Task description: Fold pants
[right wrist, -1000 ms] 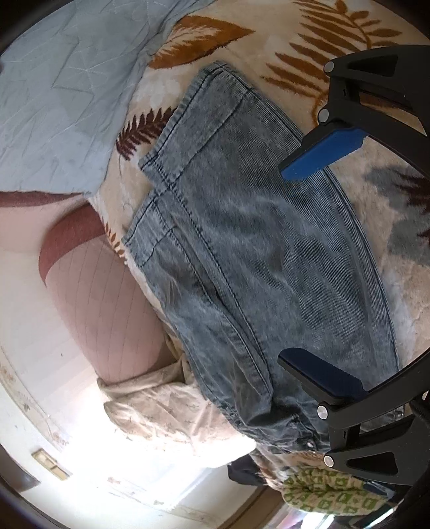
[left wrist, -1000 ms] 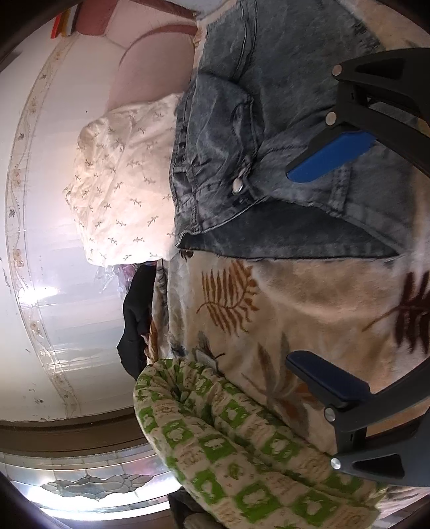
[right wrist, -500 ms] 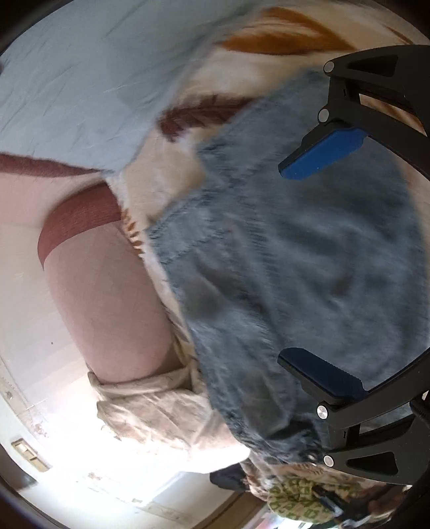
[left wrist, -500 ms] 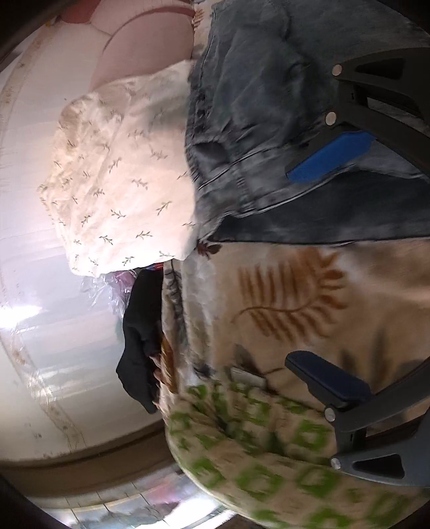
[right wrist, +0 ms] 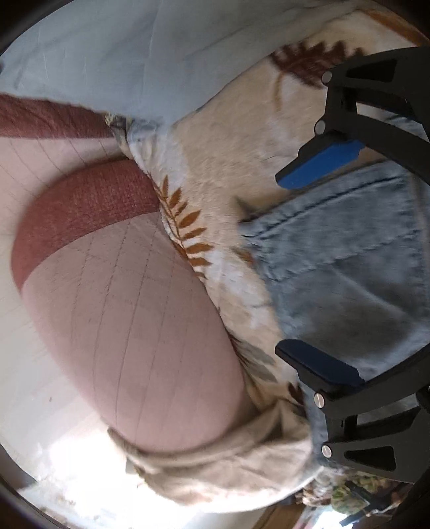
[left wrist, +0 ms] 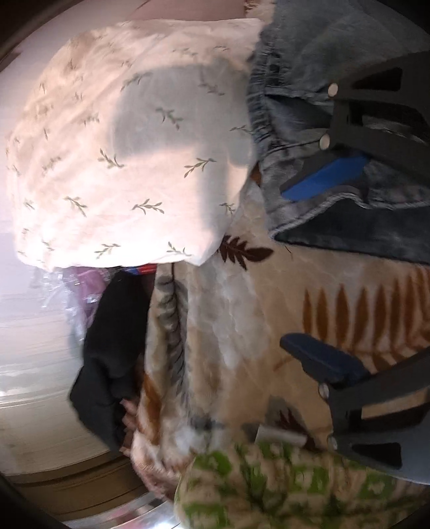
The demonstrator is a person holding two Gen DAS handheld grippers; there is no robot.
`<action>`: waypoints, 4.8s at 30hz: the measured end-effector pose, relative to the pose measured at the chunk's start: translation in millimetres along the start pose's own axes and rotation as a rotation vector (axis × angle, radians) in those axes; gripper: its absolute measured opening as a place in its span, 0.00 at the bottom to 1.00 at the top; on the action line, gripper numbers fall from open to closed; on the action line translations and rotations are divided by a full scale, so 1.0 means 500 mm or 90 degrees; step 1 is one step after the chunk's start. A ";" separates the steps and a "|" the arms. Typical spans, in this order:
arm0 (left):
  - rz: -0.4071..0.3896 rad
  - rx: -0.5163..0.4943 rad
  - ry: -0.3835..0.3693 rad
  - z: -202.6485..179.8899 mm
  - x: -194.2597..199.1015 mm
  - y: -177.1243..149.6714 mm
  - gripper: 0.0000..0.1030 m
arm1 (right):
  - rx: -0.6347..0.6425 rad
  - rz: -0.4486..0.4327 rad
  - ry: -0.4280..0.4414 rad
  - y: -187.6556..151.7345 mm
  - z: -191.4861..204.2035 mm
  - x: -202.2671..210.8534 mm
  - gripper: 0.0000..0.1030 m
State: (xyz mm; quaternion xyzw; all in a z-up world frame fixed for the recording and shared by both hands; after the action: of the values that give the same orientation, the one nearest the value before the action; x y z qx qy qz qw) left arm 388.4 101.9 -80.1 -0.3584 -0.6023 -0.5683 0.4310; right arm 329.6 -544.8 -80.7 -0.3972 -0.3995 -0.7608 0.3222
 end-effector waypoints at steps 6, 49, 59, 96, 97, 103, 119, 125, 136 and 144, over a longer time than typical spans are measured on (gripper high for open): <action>0.050 0.004 -0.041 -0.016 -0.063 0.022 0.53 | 0.009 0.054 -0.070 0.033 -0.019 -0.101 0.65; 0.025 0.008 -0.230 -0.048 0.077 -0.022 0.04 | 0.052 -0.038 -0.116 -0.010 0.029 -0.045 0.18; -0.050 -0.005 -0.325 -0.023 0.262 -0.088 0.04 | 0.031 -0.101 -0.047 -0.071 0.024 0.150 0.18; -0.120 -0.154 -0.216 0.021 0.384 -0.530 0.16 | -0.106 -0.018 0.076 -0.360 -0.194 0.213 0.55; -0.128 -0.164 -0.218 0.004 0.388 -0.524 0.17 | -0.107 -0.005 0.076 -0.354 -0.192 0.193 0.55; -0.127 -0.171 -0.256 -0.077 0.362 -0.494 0.17 | -0.086 0.027 0.051 -0.340 -0.186 0.121 0.50; -0.065 -0.191 -0.261 -0.150 0.253 -0.532 0.17 | -0.029 -0.147 -0.066 -0.262 -0.157 0.192 0.15; -0.066 -0.207 -0.245 -0.161 0.229 -0.536 0.17 | -0.043 -0.084 -0.122 -0.268 -0.192 0.108 0.29; -0.019 -0.237 -0.239 -0.165 0.190 -0.553 0.22 | 0.046 -0.019 -0.034 -0.439 -0.028 0.190 0.49; 0.014 -0.256 -0.228 -0.164 0.179 -0.584 0.22 | 0.127 0.093 -0.116 -0.578 0.058 0.098 0.50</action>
State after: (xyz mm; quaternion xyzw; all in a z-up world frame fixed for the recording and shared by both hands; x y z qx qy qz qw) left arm 95.4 -13.1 -108.4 -0.5381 -0.5398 -0.5996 0.2441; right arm 83.0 -391.6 -129.6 -0.4587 -0.4710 -0.6523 0.3771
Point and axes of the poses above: each gripper's, at about its wrist camera, not at the fingertips, and x roughly against the way its jaws point, z to its left, y to its top, the point moved 5 cm from there along -x, roughly the way its jaws point, and after that the axes turned 11 degrees about z, right-handed, at the moved point
